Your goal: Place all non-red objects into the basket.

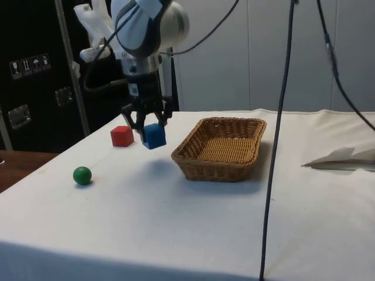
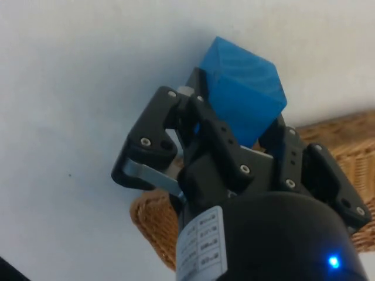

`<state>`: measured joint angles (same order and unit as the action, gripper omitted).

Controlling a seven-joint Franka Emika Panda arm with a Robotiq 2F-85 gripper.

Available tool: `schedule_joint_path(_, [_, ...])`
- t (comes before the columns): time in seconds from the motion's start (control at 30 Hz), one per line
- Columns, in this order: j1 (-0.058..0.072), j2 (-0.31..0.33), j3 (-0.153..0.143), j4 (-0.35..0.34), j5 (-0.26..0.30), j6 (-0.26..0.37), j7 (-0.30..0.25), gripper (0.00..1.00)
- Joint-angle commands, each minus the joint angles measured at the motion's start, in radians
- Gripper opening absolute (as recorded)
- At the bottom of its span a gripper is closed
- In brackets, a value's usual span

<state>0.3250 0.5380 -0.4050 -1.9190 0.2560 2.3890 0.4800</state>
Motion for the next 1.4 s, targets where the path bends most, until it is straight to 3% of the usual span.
schedule_joint_path(0.0, [0.007,-0.018,-0.006,-0.011,-0.013,-0.005,0.004,0.03])
schedule_joint_path(0.43, [0.002,-0.127,0.0,-0.063,-0.091,-0.039,-0.009,0.03])
schedule_joint_path(0.67, [0.006,-0.222,-0.003,-0.114,-0.147,-0.051,-0.031,0.03])
schedule_joint_path(0.7, [0.002,-0.208,0.0,-0.105,-0.138,-0.051,-0.03,0.03])
schedule_joint_path(0.87, [0.004,-0.284,-0.003,-0.148,-0.179,-0.058,-0.046,0.03])
schedule_joint_path(1.37, [0.0,-0.415,-0.013,-0.212,-0.213,-0.099,-0.108,0.03])
